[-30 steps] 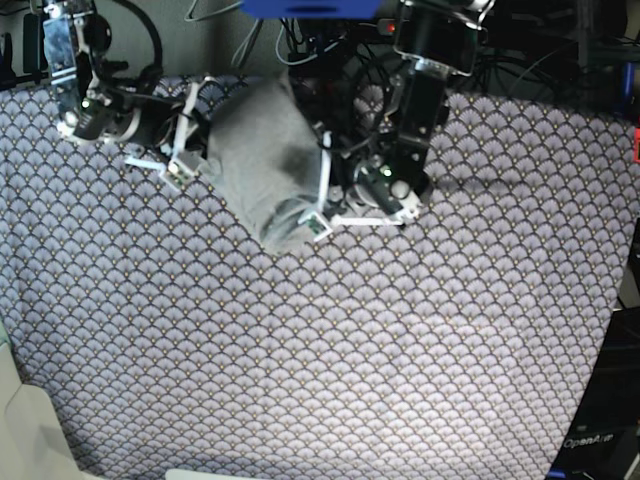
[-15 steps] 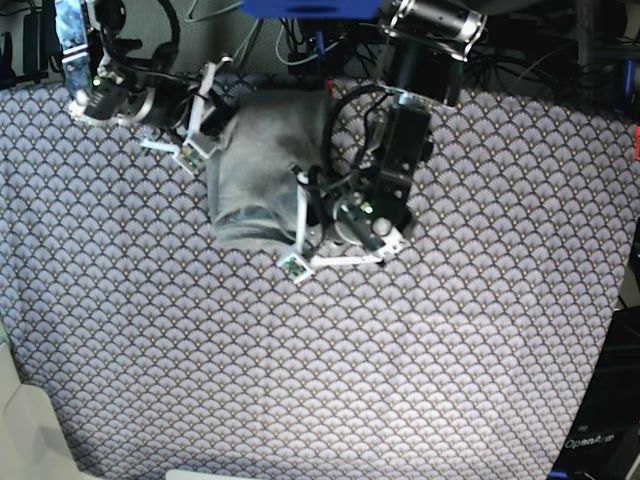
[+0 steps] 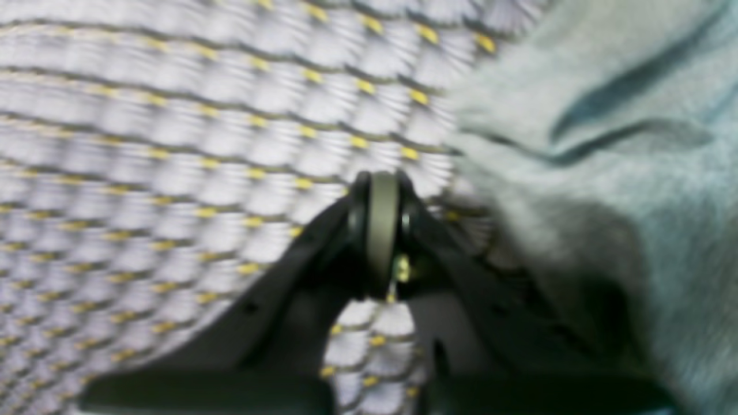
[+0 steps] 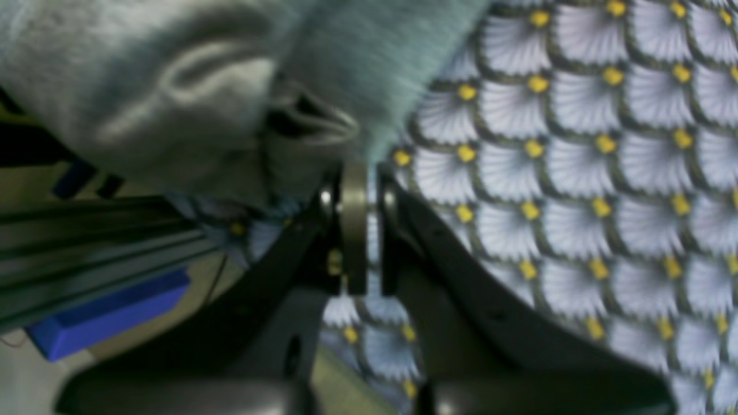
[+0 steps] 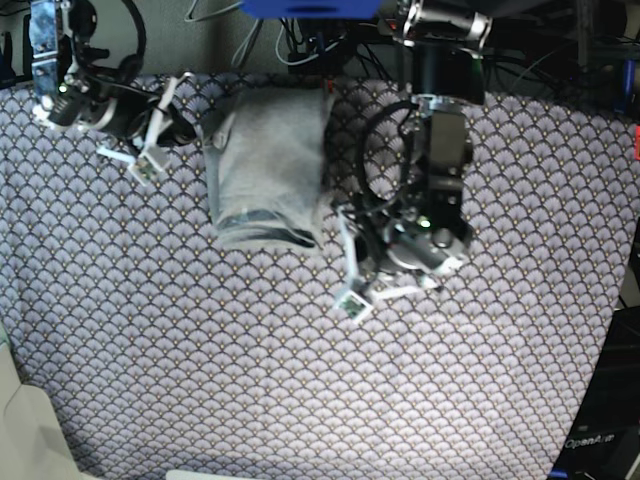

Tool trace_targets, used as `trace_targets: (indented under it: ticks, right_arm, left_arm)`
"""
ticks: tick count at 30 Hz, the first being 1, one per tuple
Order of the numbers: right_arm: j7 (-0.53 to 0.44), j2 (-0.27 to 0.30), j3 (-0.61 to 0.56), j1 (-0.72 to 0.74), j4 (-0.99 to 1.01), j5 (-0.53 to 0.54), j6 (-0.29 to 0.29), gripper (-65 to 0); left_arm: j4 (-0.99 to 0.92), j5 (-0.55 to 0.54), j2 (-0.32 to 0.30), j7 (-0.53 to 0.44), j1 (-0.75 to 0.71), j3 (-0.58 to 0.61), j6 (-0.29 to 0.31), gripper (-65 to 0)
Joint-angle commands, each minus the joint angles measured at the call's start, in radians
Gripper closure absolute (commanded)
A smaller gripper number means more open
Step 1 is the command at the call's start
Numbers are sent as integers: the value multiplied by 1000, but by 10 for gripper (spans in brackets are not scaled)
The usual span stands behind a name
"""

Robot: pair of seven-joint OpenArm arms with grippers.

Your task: Fold the T-shirt properly

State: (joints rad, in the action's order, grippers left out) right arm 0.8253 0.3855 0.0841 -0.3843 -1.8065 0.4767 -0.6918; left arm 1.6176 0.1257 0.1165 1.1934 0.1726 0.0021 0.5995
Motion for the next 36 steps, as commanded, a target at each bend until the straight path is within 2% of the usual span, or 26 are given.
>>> trace_targets:
  ticks: [1,5,9,12,13,17,23,28,34,36]
  right_arm:
    - [-16,19,30,0,-28,15,-6,-14]
    - [-16,19,135,-26,-92,20,-6,-13]
    - [-16,17,201,-25,-171,21,-6,-13]
    - [-10,10,196,14,-169,23,-6,-13]
    - [7,-15,194,23,-167,18,-6,-14]
    - [35,-62,167,46,-172,14,-6,-14]
    - [16,-52,33,48,-177,14,-6,-13]
    - [-111,-39,-10,21,-178,15,-6,-10]
    - [-151,-29,-28,-2,-197,17,-6,-10]
    - [-212,-27,-70,-25,-197,18,-6,-10]
  left_arm:
    - [39,-4,-13,18,15,-11,1,0]
    - [163,-4,-111,115,-46,-44,3,0]
    - [252,-2,-235,121,-186,-50,3,0]
    - [275,-2,-295,121,-267,-90,3,0]
    - [284,-4,-308,113,-293,-118,3,0]
    - [321,-4,-318,95,-362,-205,3,0]
    - [324,-4,-314,95,-377,-219,4,0]
    - [327,-5,-275,101,-350,-170,4,0]
    - [327,2,-266,104,-334,-84,1,0]
    - [326,4,-266,104,-336,-77,0,0]
